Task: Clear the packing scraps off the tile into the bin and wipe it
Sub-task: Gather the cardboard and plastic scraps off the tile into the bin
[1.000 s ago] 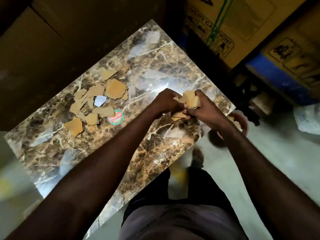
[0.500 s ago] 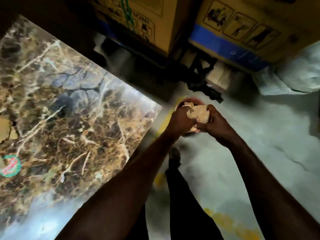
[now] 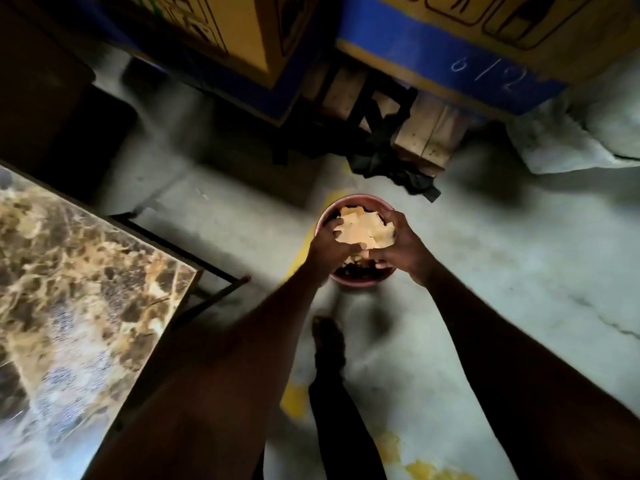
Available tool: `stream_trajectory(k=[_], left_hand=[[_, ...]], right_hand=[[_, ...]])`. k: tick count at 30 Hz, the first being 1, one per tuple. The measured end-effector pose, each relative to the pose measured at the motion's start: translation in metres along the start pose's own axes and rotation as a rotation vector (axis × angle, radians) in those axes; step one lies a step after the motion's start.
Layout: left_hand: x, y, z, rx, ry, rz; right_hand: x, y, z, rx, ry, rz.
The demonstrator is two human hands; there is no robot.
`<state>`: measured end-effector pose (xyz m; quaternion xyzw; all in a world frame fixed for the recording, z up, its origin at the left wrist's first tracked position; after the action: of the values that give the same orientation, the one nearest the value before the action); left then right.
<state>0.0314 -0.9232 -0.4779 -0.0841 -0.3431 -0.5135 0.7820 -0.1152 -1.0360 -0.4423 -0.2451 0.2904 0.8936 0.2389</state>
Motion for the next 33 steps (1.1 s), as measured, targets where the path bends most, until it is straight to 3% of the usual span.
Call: stream_trajectory(k=[8, 13, 18, 23, 27, 33], left_hand=[[-0.043, -0.001, -0.023, -0.033, 0.108, 0.002], [-0.020, 0.001, 0.019, 0.015, 0.019, -0.119], [0.046, 0.017, 0.093, 0.161, -0.104, 0.086], [0.119, 0.084, 0.189, 0.391, -0.261, 0.398], [0.143, 0.174, 0.258, 0.488, -0.332, 0.533], [0.129, 0.339, 0.349, 0.647, -0.387, 0.509]], right_hand=[[0.022, -0.004, -0.018, 0.147, 0.002, 0.276], [0.000, -0.012, 0.016, 0.118, 0.008, 0.287], [-0.076, -0.006, 0.078, 0.208, 0.123, 0.132], [-0.188, 0.002, 0.185, 0.378, 0.394, -0.001], [-0.274, -0.032, 0.262, 0.347, 0.556, -0.035], [-0.380, -0.146, 0.365, 0.174, 0.741, -0.002]])
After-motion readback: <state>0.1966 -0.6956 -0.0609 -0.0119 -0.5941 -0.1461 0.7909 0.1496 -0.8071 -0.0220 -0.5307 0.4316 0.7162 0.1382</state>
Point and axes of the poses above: each hand's wrist, its own z-axis away from the middle knuckle, its own y-axis out of the back of the hand, x = y × z, the point moved 9 cm from there along -z, towards the middle knuckle, and after that the axes turned 6 degrees about x, right-handed, at the moved point
